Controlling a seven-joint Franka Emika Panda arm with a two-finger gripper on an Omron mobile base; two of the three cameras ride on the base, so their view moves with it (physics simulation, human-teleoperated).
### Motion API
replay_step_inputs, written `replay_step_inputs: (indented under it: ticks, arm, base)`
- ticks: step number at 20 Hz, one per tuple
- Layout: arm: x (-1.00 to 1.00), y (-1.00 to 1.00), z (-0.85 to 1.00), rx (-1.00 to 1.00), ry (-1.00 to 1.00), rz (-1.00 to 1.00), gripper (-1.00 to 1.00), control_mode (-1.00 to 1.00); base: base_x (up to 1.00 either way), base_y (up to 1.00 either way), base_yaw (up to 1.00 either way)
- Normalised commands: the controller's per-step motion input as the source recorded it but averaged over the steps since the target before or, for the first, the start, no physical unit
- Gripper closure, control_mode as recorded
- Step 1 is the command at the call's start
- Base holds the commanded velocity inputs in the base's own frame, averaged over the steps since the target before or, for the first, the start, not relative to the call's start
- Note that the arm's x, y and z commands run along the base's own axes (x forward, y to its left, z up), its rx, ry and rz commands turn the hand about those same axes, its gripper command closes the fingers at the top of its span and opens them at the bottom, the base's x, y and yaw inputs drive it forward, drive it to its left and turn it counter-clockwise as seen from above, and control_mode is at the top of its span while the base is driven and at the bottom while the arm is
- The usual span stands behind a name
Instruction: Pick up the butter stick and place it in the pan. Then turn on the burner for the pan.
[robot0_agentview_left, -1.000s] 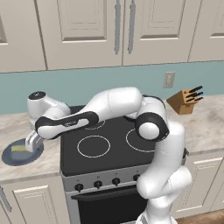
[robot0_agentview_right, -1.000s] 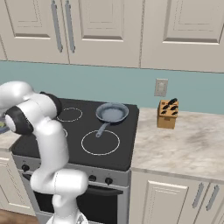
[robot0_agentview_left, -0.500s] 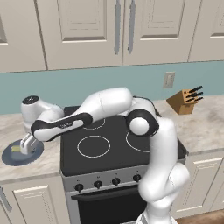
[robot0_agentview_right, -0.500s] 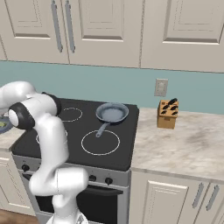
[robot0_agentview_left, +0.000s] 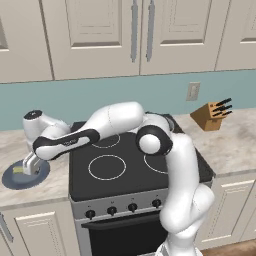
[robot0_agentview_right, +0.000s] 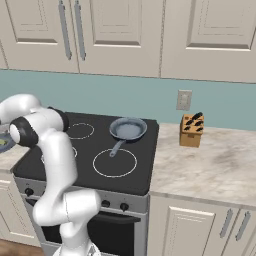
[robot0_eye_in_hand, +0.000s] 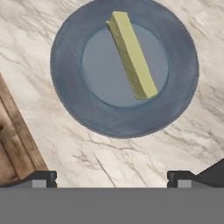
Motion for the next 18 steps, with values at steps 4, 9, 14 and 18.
replay_step_inputs:
  ticks: [4, 9, 14, 18]
  arm:
    - [0.2, 0.01, -0.29, 0.01, 0.05, 0.0, -1.0, -1.0]
    - [0.16, 0.06, -0.29, 0.0, 0.02, 0.0, -1.0, -1.0]
    - [0.14, 0.21, -0.18, 0.0, 0.0, 0.0, -1.0, -1.0]
    - [0.15, 0.32, -0.06, 0.0, 0.0, 0.0, -1.0, -1.0]
  base:
    - [0.0, 0.0, 0.0]
    - [0.0, 0.0, 0.0]
    - [0.0, 0.0, 0.0]
    - [0.0, 0.0, 0.0]
